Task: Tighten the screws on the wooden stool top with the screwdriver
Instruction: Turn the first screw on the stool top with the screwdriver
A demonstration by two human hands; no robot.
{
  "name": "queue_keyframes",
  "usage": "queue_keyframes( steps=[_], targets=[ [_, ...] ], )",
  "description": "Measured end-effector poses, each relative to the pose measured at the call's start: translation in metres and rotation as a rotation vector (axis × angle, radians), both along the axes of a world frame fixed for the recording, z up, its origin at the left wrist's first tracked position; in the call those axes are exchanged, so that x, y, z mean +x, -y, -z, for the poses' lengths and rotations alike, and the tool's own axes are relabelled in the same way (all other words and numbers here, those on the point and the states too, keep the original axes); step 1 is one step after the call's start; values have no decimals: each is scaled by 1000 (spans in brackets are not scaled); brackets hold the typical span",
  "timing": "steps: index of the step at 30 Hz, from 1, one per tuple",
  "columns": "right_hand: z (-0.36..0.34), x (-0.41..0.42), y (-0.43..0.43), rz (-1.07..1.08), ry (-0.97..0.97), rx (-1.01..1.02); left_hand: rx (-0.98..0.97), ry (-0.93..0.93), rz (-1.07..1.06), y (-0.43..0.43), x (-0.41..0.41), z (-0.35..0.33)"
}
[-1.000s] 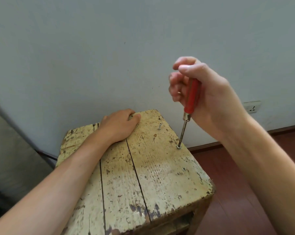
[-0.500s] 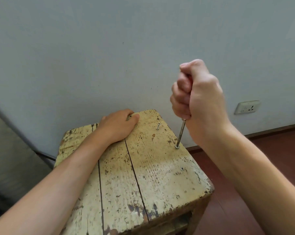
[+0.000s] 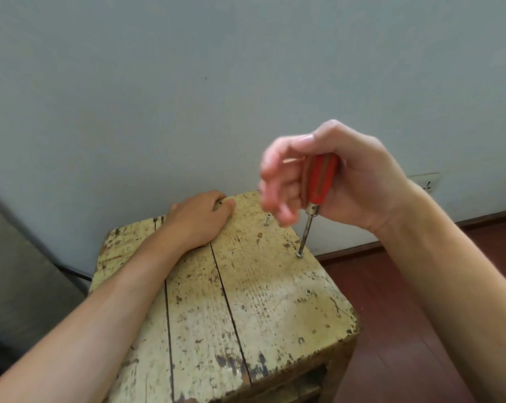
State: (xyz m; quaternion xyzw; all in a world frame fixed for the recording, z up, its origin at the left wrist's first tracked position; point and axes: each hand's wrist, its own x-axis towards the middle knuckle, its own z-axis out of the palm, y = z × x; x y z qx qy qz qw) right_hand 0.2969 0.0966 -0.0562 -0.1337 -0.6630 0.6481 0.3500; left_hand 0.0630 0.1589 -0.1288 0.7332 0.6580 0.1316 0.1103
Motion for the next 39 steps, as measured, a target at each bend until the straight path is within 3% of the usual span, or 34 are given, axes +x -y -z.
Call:
queue_keyframes(
  steps=[5, 10, 12, 17, 21, 24, 26, 30, 36, 39],
  targets=[
    [5, -8, 10, 185, -79, -58, 2, 3, -18, 0, 0, 0],
    [17, -30, 24, 897, -352, -100, -4, 3, -17, 1, 0, -1],
    [20, -37, 30, 1027, -408, -70, -6, 3, -16, 2, 1, -1],
    [10, -26, 22, 781, -215, -72, -1, 7, -10, 1, 1, -1],
    [8, -15, 11, 492, -98, 108, 10, -3, -10, -1, 0, 0],
    [2, -10, 7, 184, -106, 39, 6, 1, -6, -1, 0, 2],
    [1, -10, 7, 91, -68, -2, 7, 11, -6, -1, 0, 2],
    [3, -13, 9, 244, -118, -61, 7, 1, -10, -1, -1, 1],
    [15, -34, 22, 1051, -421, -159, 1, 11, -11, -1, -1, 1],
    [15, -37, 24, 1109, -432, -141, 6, 6, -9, -2, -1, 1]
  ],
)
